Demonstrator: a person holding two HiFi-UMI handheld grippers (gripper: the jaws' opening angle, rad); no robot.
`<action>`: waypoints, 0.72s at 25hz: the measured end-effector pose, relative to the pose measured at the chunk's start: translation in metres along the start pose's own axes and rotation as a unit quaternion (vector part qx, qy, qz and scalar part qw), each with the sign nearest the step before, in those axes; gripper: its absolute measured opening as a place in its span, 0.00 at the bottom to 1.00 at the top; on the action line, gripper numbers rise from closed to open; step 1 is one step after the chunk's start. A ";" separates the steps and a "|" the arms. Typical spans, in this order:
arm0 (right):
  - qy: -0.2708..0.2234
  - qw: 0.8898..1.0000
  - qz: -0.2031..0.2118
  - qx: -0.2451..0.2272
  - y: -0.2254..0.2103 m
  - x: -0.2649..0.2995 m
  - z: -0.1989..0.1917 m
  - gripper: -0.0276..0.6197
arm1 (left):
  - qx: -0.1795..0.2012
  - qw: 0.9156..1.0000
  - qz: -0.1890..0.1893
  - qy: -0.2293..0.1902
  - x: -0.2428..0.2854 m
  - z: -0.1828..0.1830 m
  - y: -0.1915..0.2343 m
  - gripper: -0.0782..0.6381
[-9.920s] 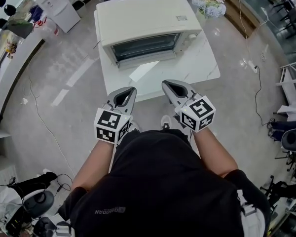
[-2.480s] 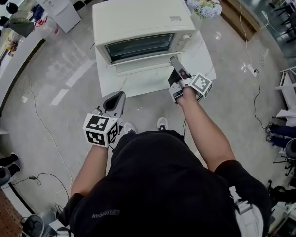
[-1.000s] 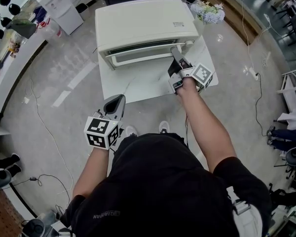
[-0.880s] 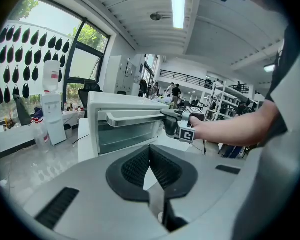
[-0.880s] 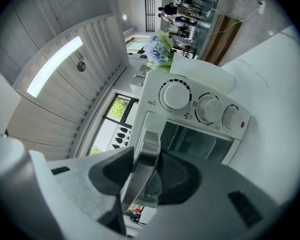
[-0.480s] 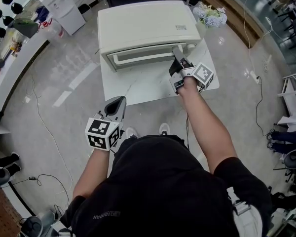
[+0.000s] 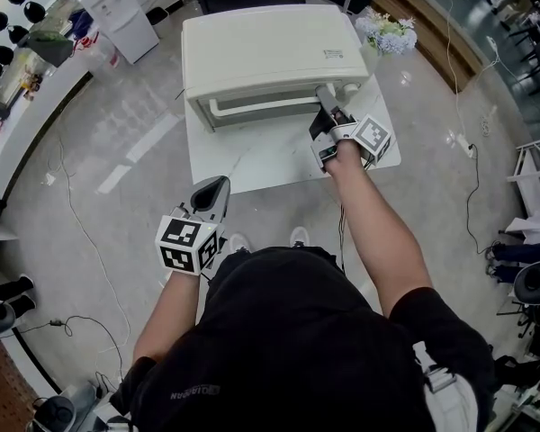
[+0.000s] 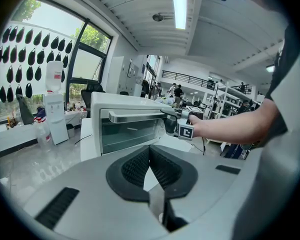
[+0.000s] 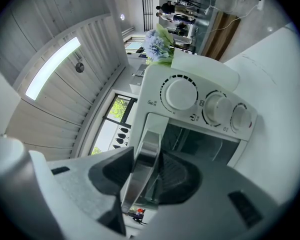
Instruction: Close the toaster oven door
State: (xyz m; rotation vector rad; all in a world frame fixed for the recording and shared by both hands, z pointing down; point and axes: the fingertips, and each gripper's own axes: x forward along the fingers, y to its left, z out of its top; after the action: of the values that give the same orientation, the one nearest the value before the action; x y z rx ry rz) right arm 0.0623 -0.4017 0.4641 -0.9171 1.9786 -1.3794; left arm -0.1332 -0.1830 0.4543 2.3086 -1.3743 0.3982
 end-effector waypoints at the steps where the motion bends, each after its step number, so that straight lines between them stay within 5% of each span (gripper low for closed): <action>1: 0.001 1.000 -0.001 0.001 0.000 0.000 0.000 0.27 | 0.000 1.000 0.000 0.000 0.000 0.000 0.000 0.11; 9: -0.003 0.999 0.019 0.028 0.011 -0.006 -0.004 0.30 | 0.001 1.000 -0.002 -0.003 0.000 0.001 -0.002 0.11; 18: 0.019 1.000 0.007 0.005 -0.001 -0.053 -0.022 0.30 | 0.004 1.000 -0.012 -0.004 0.006 0.003 -0.010 0.11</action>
State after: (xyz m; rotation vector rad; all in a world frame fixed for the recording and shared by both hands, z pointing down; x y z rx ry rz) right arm 0.0786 -0.3477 0.4753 -0.8760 2.0001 -1.4075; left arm -0.1212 -0.1848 0.4524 2.3334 -1.3504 0.3869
